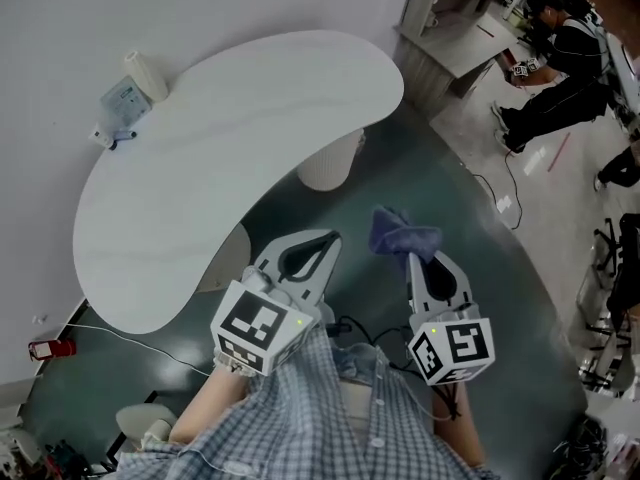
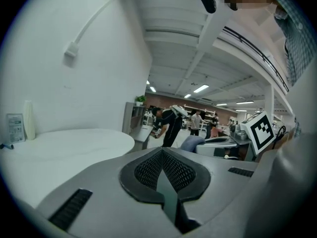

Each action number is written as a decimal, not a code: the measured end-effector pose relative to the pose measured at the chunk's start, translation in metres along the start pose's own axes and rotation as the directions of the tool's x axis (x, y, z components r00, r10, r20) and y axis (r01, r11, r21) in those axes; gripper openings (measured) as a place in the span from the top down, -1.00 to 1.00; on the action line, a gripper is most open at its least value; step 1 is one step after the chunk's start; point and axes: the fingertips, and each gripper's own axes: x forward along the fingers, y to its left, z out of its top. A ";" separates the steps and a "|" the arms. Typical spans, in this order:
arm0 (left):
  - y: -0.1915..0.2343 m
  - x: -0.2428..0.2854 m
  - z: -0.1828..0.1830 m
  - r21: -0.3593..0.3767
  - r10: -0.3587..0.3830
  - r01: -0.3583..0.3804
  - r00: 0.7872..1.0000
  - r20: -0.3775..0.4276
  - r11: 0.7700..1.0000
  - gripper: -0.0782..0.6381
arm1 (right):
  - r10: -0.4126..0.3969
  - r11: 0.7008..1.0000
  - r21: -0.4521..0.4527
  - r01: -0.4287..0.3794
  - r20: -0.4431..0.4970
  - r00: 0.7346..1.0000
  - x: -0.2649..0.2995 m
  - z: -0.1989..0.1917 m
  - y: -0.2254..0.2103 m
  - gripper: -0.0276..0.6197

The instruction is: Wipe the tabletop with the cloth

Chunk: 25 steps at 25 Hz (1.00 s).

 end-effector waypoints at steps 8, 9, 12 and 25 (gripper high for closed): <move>0.060 0.015 0.016 0.008 0.005 -0.005 1.000 0.006 1.000 0.76 | -0.018 1.000 -0.004 0.018 0.028 0.999 0.057 0.025 -0.003 0.84; 0.065 0.017 0.018 0.006 0.005 -0.005 1.000 0.009 1.000 0.76 | -0.020 1.000 -0.004 0.020 0.031 0.999 0.062 0.027 -0.003 0.84; 0.078 0.024 0.021 0.005 0.002 -0.002 1.000 0.021 1.000 0.76 | -0.028 1.000 -0.007 0.028 0.031 0.999 0.075 0.028 -0.004 0.84; 0.106 0.028 0.023 -0.015 0.029 -0.028 0.999 0.042 0.999 0.76 | -0.034 0.999 -0.034 0.034 0.014 0.999 0.102 0.037 -0.009 0.84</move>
